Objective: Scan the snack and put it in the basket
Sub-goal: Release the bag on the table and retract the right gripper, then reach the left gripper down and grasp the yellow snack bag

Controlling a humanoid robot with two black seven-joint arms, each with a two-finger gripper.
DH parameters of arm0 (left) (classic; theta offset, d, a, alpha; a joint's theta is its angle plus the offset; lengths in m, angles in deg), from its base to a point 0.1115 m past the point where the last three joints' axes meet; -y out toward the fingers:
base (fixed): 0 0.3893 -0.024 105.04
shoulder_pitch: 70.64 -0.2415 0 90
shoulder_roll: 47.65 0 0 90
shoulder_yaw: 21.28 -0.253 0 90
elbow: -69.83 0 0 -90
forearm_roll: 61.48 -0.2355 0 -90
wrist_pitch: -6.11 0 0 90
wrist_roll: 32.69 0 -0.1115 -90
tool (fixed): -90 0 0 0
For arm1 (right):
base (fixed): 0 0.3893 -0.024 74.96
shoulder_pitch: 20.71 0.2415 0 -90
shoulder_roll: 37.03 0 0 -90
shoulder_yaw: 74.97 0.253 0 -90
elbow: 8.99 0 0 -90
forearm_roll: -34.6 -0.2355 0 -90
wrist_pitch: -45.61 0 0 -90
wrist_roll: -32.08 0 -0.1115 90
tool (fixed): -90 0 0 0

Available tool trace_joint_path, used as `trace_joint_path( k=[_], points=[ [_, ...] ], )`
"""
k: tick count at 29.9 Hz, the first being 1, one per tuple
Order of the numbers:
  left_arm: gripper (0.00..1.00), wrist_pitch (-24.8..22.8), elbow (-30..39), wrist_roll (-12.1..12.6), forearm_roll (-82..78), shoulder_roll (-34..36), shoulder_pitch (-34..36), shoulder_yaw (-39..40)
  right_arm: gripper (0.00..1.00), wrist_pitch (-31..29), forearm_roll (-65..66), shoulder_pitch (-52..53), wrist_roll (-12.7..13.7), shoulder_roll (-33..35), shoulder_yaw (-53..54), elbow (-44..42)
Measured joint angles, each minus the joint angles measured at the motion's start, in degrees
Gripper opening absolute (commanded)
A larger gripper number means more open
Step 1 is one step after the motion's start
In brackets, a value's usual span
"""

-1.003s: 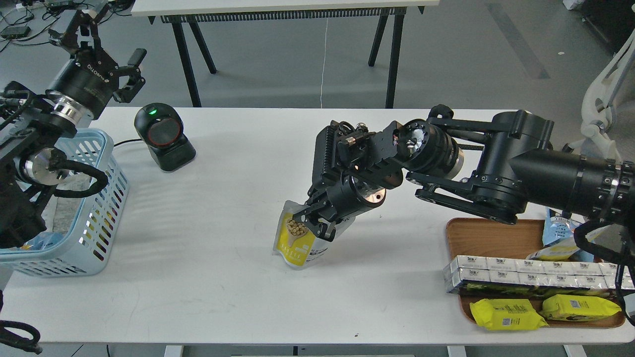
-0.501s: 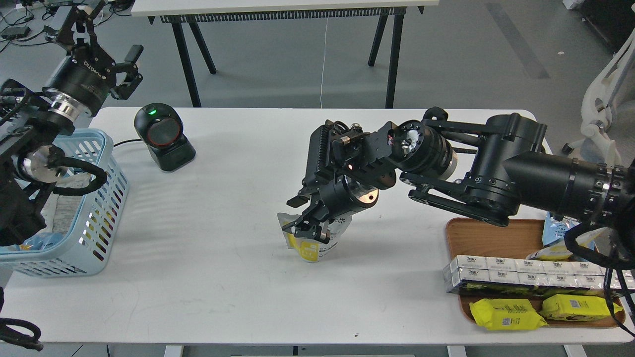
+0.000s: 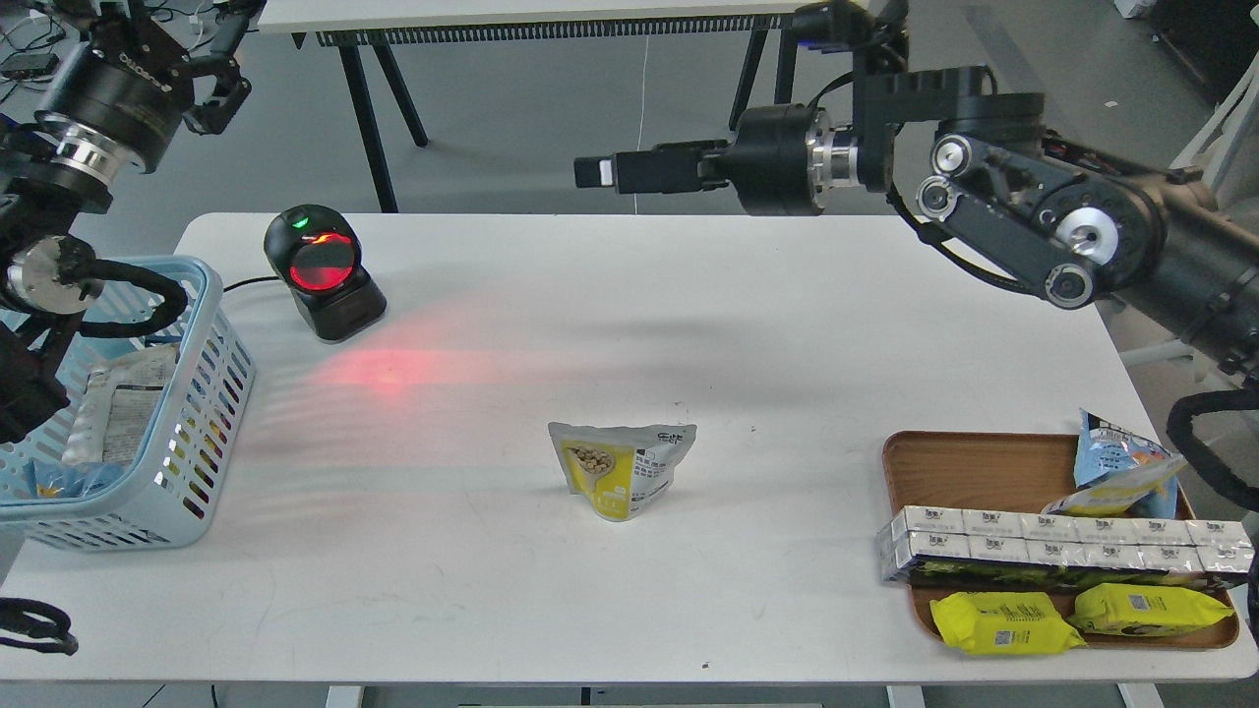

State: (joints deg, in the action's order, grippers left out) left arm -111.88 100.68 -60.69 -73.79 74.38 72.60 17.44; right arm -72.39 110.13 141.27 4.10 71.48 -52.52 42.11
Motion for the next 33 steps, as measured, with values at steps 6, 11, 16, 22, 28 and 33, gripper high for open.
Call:
trace_joint_path(
  k=[6,11,16,22,28,33],
  points=[
    [1.0,0.0,1.5,0.0,0.2,0.1,-0.4,5.8,0.98,0.0,-23.5,-1.9,0.0,4.3,0.1,-2.9],
    [1.0,0.0,7.0,0.0,-1.6,0.5,2.1,4.7,0.98,0.0,-39.7,-4.1,0.0,5.3,0.2,-6.0],
    [0.99,0.0,14.4,0.0,-10.5,2.7,7.5,-3.1,0.98,0.0,-51.7,-8.1,0.0,5.3,0.3,-6.5],
    [0.99,0.0,26.2,0.0,-21.3,7.9,20.1,-21.8,0.98,0.0,-63.3,-14.4,0.0,6.6,0.4,-6.6],
    [0.98,0.0,34.0,0.0,-28.1,7.2,38.0,-47.4,0.98,0.0,-71.2,-20.3,0.0,7.1,0.5,-6.7],
    [0.97,0.0,44.0,0.0,-35.1,6.0,51.5,-66.3,0.98,0.0,-71.8,-23.7,0.0,7.3,2.0,-6.6]
  ],
)
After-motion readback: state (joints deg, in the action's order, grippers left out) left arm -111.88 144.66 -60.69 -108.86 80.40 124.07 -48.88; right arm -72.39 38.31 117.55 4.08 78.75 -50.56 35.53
